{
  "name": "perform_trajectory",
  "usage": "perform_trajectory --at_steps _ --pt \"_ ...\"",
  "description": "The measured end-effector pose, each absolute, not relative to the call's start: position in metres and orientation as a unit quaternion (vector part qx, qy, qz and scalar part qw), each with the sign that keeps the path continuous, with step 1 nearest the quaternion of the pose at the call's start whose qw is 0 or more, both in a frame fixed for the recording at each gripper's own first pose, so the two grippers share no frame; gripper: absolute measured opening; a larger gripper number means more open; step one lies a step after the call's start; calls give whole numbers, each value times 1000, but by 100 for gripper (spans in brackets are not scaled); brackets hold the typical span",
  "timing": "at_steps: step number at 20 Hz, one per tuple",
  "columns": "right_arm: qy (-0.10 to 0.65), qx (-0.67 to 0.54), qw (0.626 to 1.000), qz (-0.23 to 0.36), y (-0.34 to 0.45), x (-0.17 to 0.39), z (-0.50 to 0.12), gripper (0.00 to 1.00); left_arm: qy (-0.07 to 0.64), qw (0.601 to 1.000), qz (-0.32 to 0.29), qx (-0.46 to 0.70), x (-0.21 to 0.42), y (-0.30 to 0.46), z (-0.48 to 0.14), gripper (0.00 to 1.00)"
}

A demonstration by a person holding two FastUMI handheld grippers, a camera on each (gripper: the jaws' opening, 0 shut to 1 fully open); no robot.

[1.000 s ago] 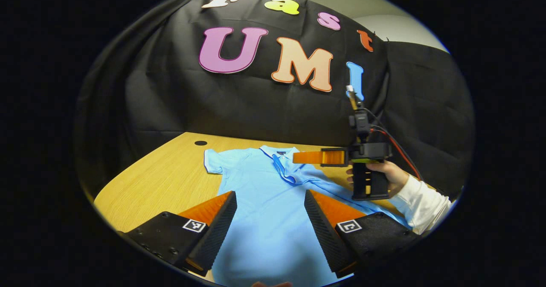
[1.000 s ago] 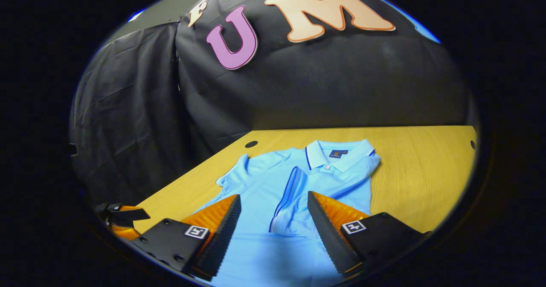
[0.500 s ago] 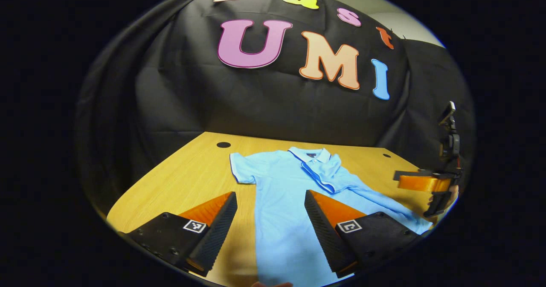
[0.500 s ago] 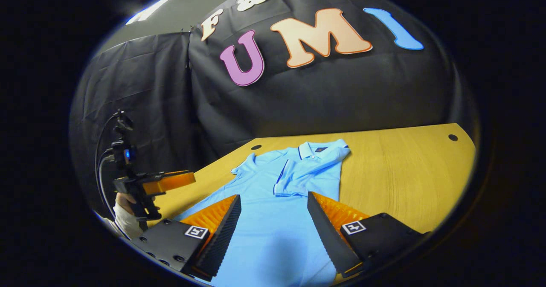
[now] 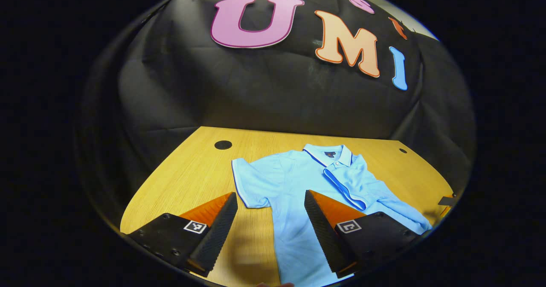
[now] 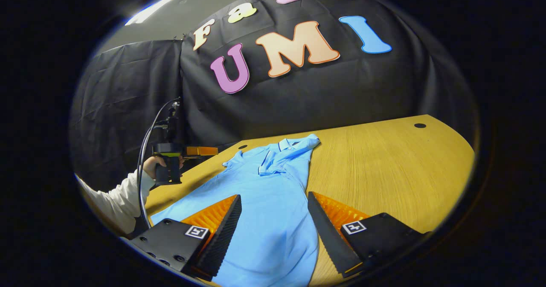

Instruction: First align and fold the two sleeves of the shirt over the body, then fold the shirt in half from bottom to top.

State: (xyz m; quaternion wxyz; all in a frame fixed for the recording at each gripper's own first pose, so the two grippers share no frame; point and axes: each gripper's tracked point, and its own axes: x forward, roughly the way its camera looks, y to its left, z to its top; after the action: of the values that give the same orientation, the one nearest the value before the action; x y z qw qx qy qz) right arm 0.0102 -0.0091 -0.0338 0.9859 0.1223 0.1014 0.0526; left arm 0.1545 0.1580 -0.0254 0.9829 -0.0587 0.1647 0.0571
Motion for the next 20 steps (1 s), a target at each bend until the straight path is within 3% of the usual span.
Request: perform_trajectory --at_steps 8,15,20 --pt "94 139 985 27 -27 -13 -39 98 235 966 96 -57 214 202 -64 94" --pt "91 130 987 14 -37 -18 -41 98 271 953 110 -77 221 210 -93 94" --pt "102 137 985 10 -40 -19 -51 97 280 950 120 -66 220 215 -100 87"
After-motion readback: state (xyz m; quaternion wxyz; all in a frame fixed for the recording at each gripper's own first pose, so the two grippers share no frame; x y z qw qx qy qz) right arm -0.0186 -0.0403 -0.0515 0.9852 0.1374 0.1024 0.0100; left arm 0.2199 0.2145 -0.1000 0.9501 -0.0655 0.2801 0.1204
